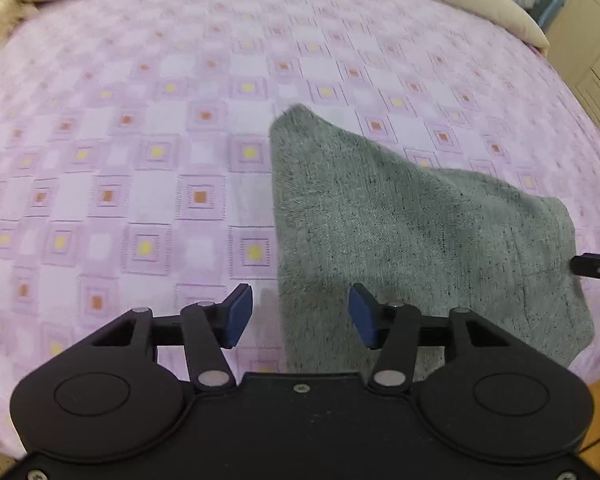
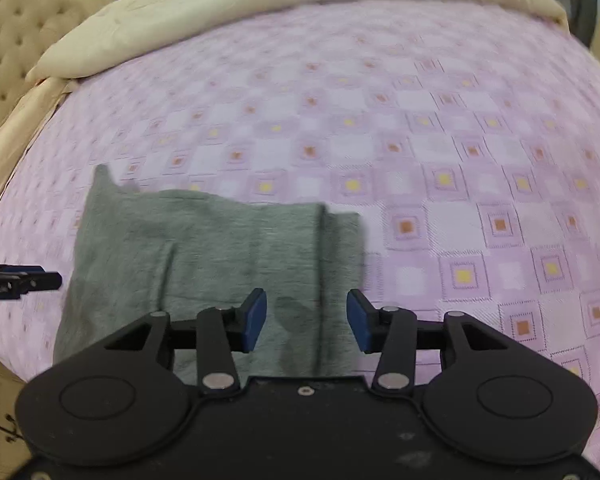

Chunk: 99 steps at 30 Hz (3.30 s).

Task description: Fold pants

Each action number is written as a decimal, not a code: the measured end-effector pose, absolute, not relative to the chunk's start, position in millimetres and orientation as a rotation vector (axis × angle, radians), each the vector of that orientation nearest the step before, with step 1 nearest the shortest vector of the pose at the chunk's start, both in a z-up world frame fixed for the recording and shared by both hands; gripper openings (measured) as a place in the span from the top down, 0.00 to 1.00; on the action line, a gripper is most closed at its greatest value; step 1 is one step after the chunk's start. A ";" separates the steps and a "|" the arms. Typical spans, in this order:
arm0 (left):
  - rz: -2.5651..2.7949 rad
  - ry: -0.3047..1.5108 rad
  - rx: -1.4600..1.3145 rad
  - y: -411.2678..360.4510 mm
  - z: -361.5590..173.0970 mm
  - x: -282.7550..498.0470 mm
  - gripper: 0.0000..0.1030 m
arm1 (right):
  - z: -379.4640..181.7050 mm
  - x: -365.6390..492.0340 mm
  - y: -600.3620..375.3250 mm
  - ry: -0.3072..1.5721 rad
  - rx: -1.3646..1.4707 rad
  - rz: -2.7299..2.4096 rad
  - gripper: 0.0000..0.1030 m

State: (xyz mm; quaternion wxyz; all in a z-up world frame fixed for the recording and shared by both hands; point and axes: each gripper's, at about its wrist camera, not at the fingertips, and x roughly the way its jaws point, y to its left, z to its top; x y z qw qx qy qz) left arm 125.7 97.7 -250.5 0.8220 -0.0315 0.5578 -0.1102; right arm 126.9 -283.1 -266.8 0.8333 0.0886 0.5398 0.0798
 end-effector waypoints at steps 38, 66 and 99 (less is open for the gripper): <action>-0.470 1.237 -0.103 85.4 -298.1 162.3 0.06 | -313.7 152.0 -322.1 1.222 0.444 0.350 0.40; -0.623 1.300 -0.343 43.5 -302.4 159.5 0.11 | -275.2 118.0 -315.7 1.184 0.315 0.251 0.82; 0.098 1.104 -0.033 146.6 -230.5 319.9 0.66 | -230.3 340.0 -187.9 1.043 0.029 -0.034 0.67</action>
